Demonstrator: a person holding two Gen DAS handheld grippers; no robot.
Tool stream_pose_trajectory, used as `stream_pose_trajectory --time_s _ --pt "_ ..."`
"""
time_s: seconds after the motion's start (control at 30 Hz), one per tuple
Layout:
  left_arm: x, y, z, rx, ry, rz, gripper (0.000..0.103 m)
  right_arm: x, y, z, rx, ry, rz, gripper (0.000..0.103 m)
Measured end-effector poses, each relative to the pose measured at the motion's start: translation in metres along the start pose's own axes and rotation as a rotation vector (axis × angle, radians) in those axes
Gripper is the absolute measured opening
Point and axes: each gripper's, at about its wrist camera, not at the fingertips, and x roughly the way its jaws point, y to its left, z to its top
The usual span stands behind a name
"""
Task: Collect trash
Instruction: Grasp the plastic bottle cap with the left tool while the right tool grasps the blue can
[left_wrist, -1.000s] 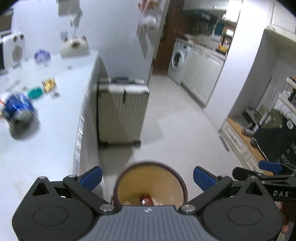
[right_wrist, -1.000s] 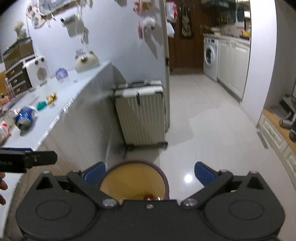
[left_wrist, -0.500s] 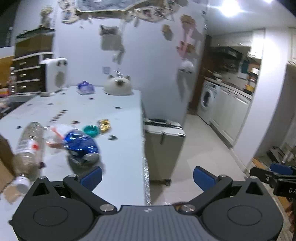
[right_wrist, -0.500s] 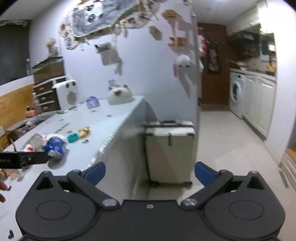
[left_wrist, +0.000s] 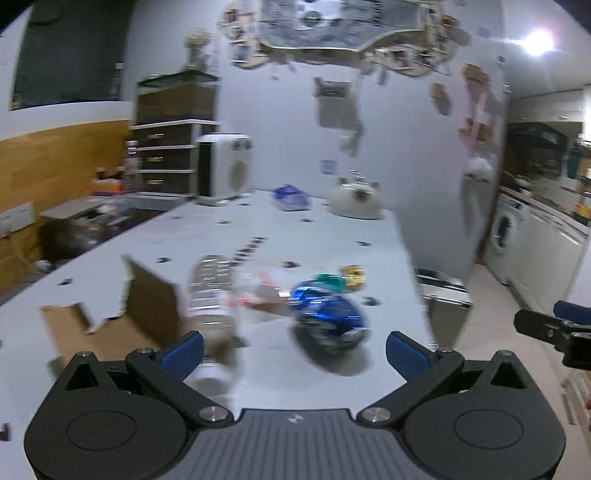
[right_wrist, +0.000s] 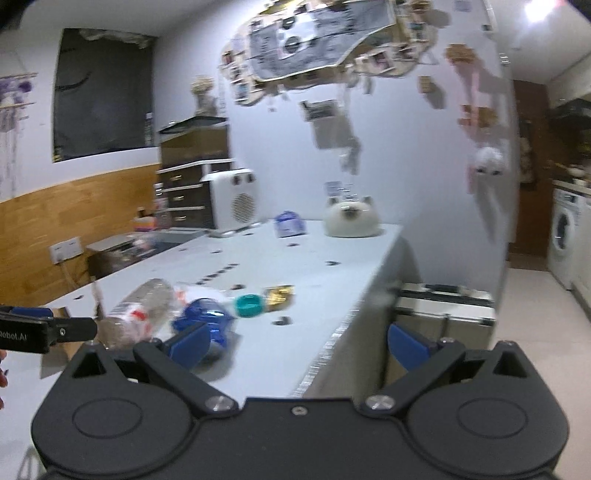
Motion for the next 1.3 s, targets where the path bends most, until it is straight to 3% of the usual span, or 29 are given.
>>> stream_pose_trajectory --time_s 0.27,0.5,0.6,0.67,0.73,1.0,1.07,1.13,1.3 --pt "0.002 0.060 -0.016 -0.045 0.018 0.109 0.103 0.047 0.040 -0.002 -0.025 0.064 0.089 0.103" --pt "0.019 0.070 -0.023 -0.053 -0.002 0.016 0.100 0.091 0.065 -0.004 -0.009 0.114 0.135 0.103" --pt "0.033 0.069 -0.020 -0.067 0.003 -0.025 0.085 0.112 0.068 -0.005 0.037 0.142 0.150 0.102" --pt "0.043 0.068 -0.020 -0.073 0.018 -0.032 0.080 0.125 0.070 -0.005 0.058 0.154 0.159 0.094" --pt "0.051 0.069 -0.024 -0.079 0.041 -0.036 0.074 0.138 0.071 -0.006 0.080 0.174 0.172 0.092" --pt "0.070 0.078 -0.042 -0.140 0.088 -0.044 0.074 0.179 0.078 -0.008 0.065 0.229 0.193 0.093" --pt "0.075 0.079 -0.040 -0.155 0.086 -0.041 0.073 0.183 0.081 -0.008 0.064 0.243 0.203 0.086" --pt "0.083 0.080 -0.036 -0.171 0.088 -0.040 0.066 0.182 0.082 -0.008 0.071 0.255 0.200 0.075" --pt "0.099 0.083 -0.035 -0.212 0.126 -0.022 0.042 0.154 0.083 -0.013 0.066 0.249 0.198 0.070"
